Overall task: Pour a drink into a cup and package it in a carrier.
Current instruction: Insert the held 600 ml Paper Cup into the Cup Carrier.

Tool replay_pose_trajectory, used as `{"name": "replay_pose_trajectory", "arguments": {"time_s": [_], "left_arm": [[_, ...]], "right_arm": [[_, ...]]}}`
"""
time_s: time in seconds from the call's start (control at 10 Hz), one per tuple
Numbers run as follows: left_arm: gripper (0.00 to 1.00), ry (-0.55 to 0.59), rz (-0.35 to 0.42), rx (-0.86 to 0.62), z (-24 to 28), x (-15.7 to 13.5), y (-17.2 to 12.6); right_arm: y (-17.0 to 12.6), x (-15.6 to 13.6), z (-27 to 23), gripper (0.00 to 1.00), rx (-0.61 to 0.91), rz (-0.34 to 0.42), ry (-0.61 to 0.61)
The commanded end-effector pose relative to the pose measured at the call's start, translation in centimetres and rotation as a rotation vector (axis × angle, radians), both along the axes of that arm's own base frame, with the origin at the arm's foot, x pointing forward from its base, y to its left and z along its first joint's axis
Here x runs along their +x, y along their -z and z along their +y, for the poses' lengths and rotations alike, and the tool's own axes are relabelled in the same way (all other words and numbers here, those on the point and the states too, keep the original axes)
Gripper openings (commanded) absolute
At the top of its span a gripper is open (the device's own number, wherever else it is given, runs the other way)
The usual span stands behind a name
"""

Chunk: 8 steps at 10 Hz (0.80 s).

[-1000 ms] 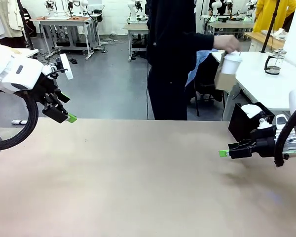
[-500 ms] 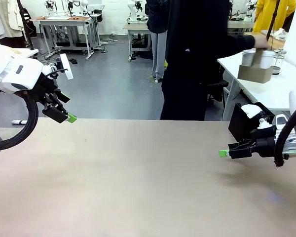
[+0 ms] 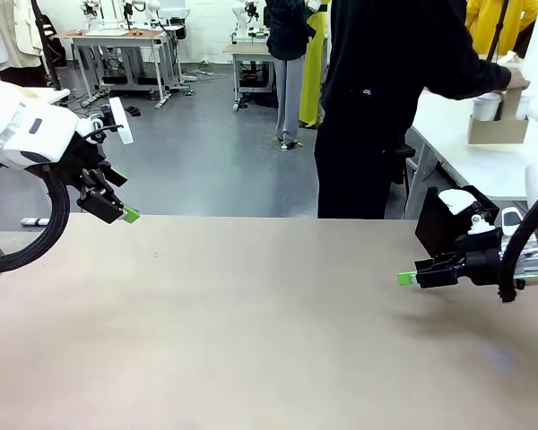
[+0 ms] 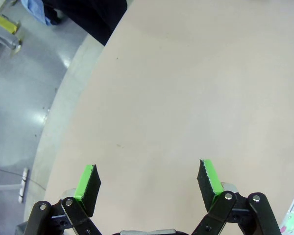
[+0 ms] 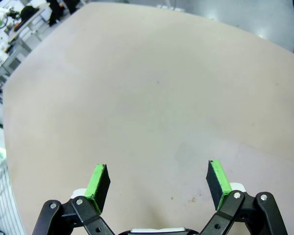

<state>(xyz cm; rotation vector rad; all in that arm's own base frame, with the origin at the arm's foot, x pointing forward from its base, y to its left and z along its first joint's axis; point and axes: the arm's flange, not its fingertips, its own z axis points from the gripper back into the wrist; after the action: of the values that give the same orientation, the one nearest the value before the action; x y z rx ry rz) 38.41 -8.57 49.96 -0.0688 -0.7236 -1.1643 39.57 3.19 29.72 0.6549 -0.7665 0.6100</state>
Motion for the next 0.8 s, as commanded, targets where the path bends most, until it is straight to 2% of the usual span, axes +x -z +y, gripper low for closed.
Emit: {"name": "replay_pose_trajectory", "arguments": {"time_s": [0.0, 0.7], "left_arm": [[1.00, -0.002, 0.001, 0.002, -0.01, -0.02, 0.03], [1.00, -0.002, 0.001, 0.002, -0.01, -0.02, 0.03]], "right_arm": [[-0.06, 0.03, -0.31, 1.00, 0.005, -0.019, -0.012], [-0.06, 0.03, -0.31, 1.00, 0.005, -0.019, -0.012]]}}
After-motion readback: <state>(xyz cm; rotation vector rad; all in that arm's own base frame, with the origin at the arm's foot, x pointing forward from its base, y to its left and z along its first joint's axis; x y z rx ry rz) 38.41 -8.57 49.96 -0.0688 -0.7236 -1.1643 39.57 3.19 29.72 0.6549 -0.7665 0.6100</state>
